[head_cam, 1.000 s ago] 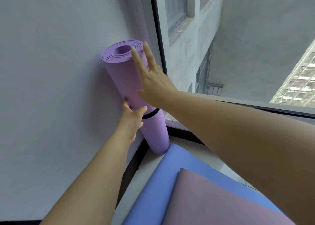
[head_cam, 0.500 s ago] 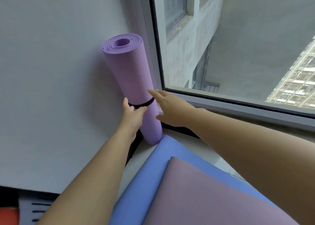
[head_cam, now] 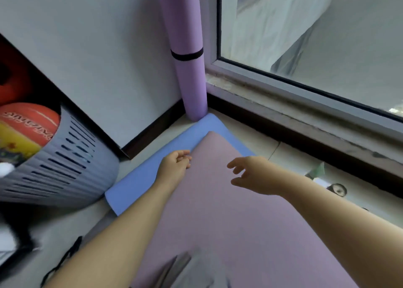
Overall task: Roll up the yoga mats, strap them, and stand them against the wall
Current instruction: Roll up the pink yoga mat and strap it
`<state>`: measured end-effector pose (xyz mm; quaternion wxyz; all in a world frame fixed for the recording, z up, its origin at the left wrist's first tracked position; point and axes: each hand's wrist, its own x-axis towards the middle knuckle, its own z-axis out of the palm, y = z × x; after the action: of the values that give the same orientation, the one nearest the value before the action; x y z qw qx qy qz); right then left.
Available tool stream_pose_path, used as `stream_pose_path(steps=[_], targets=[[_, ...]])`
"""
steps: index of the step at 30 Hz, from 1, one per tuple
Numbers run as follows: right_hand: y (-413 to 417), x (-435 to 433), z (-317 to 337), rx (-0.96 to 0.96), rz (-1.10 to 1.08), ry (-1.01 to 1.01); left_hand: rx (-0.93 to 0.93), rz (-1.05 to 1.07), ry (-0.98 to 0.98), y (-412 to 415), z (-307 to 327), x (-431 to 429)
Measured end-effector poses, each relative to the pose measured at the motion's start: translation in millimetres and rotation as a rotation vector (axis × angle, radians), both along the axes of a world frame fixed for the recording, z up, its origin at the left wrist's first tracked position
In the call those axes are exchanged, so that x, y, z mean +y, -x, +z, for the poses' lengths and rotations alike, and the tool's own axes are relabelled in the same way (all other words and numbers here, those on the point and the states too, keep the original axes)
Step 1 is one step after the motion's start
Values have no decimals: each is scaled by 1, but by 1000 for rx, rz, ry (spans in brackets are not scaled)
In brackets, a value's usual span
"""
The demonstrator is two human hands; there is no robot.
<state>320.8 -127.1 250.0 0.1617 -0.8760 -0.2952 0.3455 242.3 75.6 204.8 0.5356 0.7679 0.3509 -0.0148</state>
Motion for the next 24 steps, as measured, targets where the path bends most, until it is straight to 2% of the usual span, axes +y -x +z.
stream_pose_path(steps=[6, 10, 18, 22, 24], targets=[[52, 25, -39, -8, 47, -31, -10, -37, -126, 73, 14, 22], [97, 103, -86, -44, 213, -3, 95, -88, -239, 128, 0, 77], [183, 260, -202, -324, 730, 207, 341, -65, -311, 263, -59, 153], [190, 290, -251, -437, 870, 462, 394, -45, -359, 301, -113, 168], [188, 292, -262, -481, 906, 503, 461, -75, -343, 310, -137, 165]])
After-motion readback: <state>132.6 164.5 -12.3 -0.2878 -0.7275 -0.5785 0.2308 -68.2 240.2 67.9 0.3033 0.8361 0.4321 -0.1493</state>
